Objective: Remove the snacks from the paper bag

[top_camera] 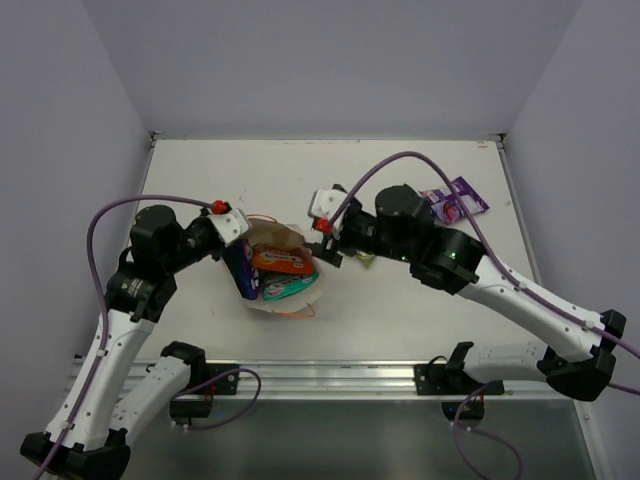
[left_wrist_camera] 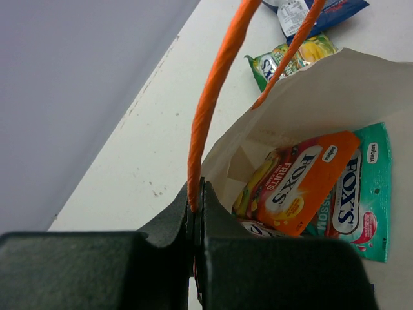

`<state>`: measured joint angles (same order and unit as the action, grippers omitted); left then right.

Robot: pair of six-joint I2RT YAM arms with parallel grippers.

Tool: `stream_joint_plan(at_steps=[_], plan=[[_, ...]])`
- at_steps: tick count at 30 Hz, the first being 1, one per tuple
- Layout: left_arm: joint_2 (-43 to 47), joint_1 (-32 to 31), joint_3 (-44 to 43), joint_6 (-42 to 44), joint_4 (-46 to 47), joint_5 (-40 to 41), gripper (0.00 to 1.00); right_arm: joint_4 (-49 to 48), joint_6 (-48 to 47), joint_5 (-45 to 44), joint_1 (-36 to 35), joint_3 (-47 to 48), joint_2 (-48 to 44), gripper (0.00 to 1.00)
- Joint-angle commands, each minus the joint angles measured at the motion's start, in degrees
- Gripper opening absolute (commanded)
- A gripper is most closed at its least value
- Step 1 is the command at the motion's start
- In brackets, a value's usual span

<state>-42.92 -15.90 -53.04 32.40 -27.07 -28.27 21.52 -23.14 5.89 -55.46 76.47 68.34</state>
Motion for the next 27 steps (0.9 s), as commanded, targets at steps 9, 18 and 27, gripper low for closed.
stream_joint_plan(at_steps=[9,18,27], plan=[[0.9,-0.27,-2.95,2.23,-2.55,0.24,0.0,7.49,-13.07,-2.55,-13.09,3.87,13.4,0.6],[1.87,-0.27,-1.9,2.05,-2.55,-1.43,0.0,2.22,-12.55,-7.03,-11.78,3.07,22.45,0.53],[2.22,-0.45,-0.93,2.31,-2.11,-2.31,0.0,-3.23,-9.74,-7.91,-7.56,1.5,28.51,0.52]])
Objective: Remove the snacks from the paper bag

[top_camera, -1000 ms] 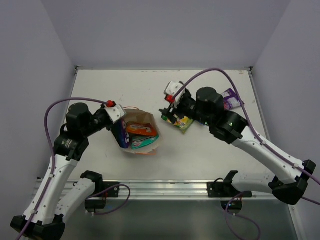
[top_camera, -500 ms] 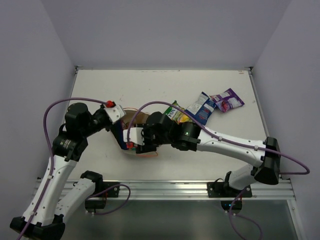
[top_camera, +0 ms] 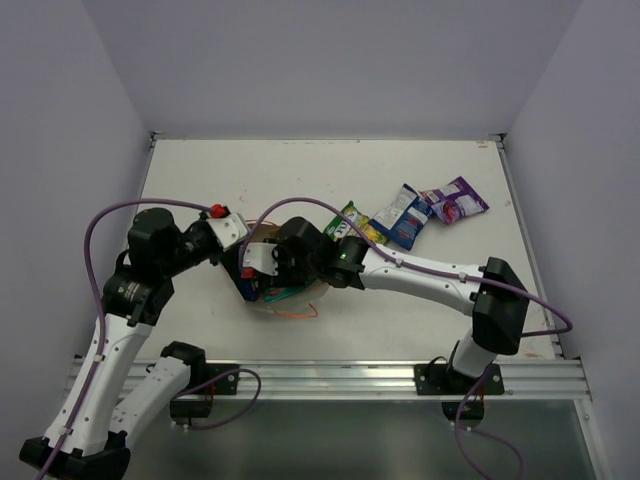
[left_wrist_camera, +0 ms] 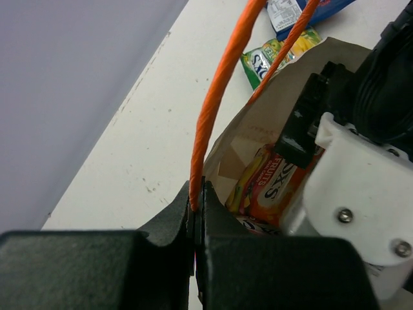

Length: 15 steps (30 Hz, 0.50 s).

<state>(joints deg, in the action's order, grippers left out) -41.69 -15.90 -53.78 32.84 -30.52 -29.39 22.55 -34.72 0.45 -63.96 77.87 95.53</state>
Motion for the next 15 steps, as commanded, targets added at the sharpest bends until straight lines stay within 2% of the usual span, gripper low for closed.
stream_joint_plan(at_steps=[1,5,15], plan=[[1.0,-0.53,-0.1,1.96,1.34,-1.37,0.0,-4.7,2.11,-3.17,1.21,-0.25,1.59,0.52],[1.26,-0.71,0.34,1.96,1.43,-2.08,0.0,-9.61,4.13,-7.12,1.82,-1.93,3.35,0.52],[1.17,-0.8,0.69,2.05,1.61,-2.25,0.0,-9.71,5.98,-5.72,2.88,-1.05,9.59,0.55]])
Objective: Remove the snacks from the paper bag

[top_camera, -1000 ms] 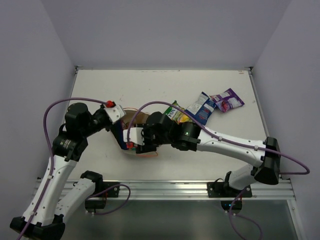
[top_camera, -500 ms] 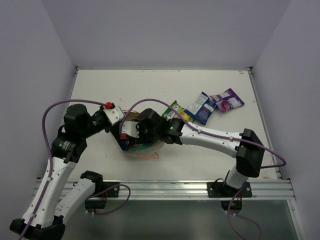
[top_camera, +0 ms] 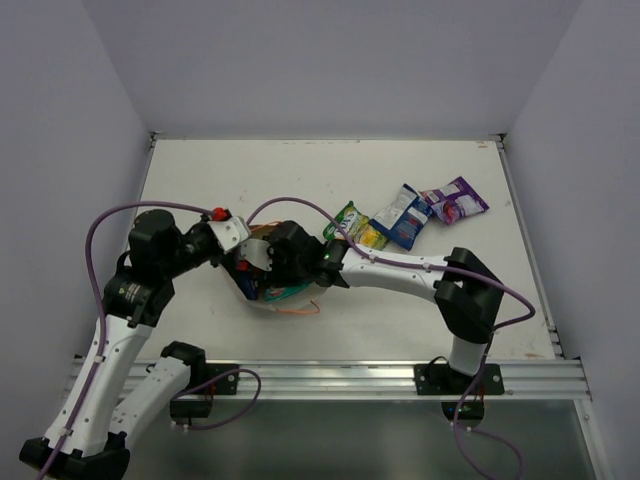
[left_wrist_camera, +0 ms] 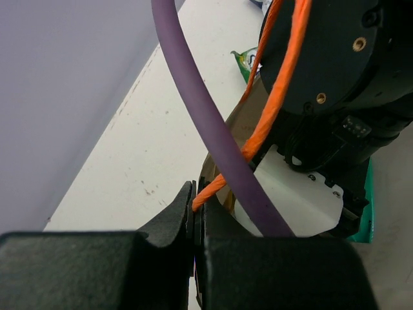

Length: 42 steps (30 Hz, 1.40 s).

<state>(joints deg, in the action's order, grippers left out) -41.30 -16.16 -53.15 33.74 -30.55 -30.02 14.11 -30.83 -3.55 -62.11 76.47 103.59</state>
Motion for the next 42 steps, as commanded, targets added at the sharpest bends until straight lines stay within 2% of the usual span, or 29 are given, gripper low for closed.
stream_joint_plan(at_steps=[1,3,4,5,6,7,9,24,30,33,36,38,42], plan=[[0.78,-0.54,0.06,1.16,1.54,-1.62,0.0,-1.36,2.26,-1.72,1.28,0.44,1.79,0.54],[0.69,-0.54,0.15,1.07,1.63,-1.53,0.0,-1.8,2.44,-1.72,1.72,0.09,2.14,0.5],[0.61,-0.54,0.15,0.98,1.63,-1.71,0.0,-1.98,2.18,-1.72,1.73,-0.17,1.88,0.39],[0.61,-0.54,0.15,0.98,1.63,-1.8,0.0,-2.5,1.83,-1.46,1.73,-0.61,1.01,0.23],[0.61,-0.54,0.06,0.98,1.63,-1.71,0.0,-2.59,1.65,-1.28,1.73,-0.88,0.39,0.22],[0.69,-0.54,0.15,0.89,1.63,-1.62,0.0,-2.59,1.48,-1.11,1.64,-0.97,-0.31,0.07],[0.61,-0.54,0.23,0.98,1.54,-1.36,0.0,-1.63,0.86,0.03,1.55,-0.97,-3.2,0.0],[-0.19,-0.54,0.85,-0.07,3.56,4.08,0.0,7.25,-0.2,9.87,-2.67,3.42,-26.41,0.0],[-1.06,-0.54,0.67,-0.07,5.14,6.02,0.0,13.31,3.22,13.83,-2.67,10.27,-34.85,0.0],[-2.38,-0.54,0.32,-0.07,5.93,6.46,0.0,13.67,4.46,12.0,-2.67,11.34,-39.23,0.0],[-3.7,-0.54,0.06,-0.07,8.12,6.64,0.0,13.58,5.6,4.01,-2.14,11.51,-42.58,0.0],[-4.93,-0.54,-0.2,0.01,8.92,7.69,0.0,13.58,7.35,0.15,0.48,10.99,-44.17,0.0],[-7.39,-0.54,-1.43,0.8,10.85,9.45,0.0,13.49,12.46,1.0,10.58,8.36,-47.25,0.0]])
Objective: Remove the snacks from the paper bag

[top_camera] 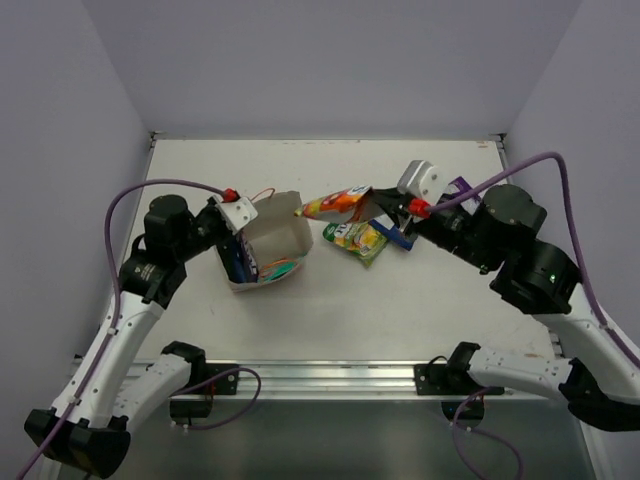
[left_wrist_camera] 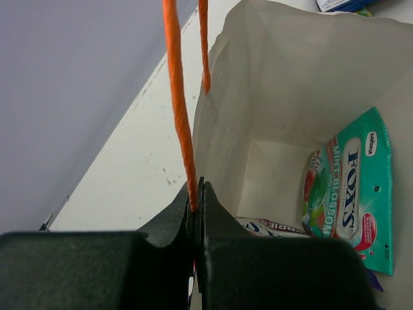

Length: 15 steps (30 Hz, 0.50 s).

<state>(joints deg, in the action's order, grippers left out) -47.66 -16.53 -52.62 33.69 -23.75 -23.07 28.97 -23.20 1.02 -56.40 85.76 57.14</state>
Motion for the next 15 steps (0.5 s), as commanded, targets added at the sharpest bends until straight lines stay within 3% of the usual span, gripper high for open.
stream_joint_plan(at_steps=[1,7,15], plan=[[-1.82,-0.16,-2.22,1.11,4.58,2.76,0.0,-1.55,5.09,-4.44,8.2,-2.77,-1.24,0.0],[-5.24,-0.16,-4.5,2.69,8.1,4.88,0.0,-6.36,7.03,-11.03,24.1,-14.09,-0.72,0.0],[-8.15,-0.16,-8.9,4.36,8.19,5.4,0.0,-15.78,17.04,-31.23,34.78,-31.33,1.83,0.0]])
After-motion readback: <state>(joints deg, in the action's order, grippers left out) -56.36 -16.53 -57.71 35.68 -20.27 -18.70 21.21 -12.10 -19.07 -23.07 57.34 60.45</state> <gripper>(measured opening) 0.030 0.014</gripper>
